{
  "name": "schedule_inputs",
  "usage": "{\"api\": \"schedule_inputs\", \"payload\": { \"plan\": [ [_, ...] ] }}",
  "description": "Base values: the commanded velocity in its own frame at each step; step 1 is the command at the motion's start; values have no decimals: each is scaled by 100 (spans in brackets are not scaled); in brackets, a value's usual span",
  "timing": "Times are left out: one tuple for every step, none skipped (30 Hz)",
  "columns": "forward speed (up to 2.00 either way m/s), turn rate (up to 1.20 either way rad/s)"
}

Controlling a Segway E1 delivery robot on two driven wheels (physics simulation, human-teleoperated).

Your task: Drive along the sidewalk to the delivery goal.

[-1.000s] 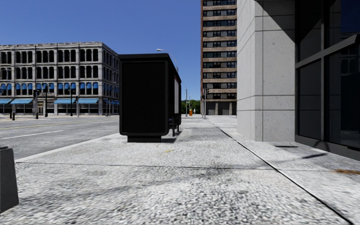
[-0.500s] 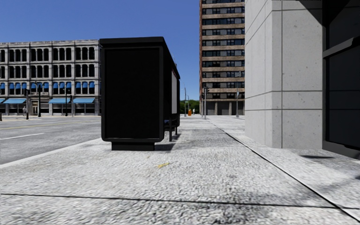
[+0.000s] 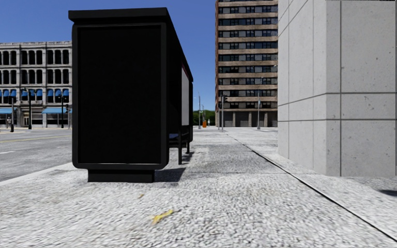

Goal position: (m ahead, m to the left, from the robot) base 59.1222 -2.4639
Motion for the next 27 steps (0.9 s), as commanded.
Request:
{"api": "schedule_inputs", "payload": {
  "plan": [
    [186,-21],
    [176,-21],
    [171,-23],
    [169,-26],
    [169,-26],
    [168,-35],
    [168,-39],
    [168,-40],
    [167,-41],
    [167,-41],
    [167,-41],
    [167,-41],
    [167,-41],
    [167,-41],
    [167,-41],
    [172,-41],
    [176,-41],
    [189,-32],
    [200,-19],
    [200,-6],
    [200,-6],
    [200,-2],
    [200,0],
    [200,0],
    [200,0],
    [200,0],
    [200,0]
  ]
}}
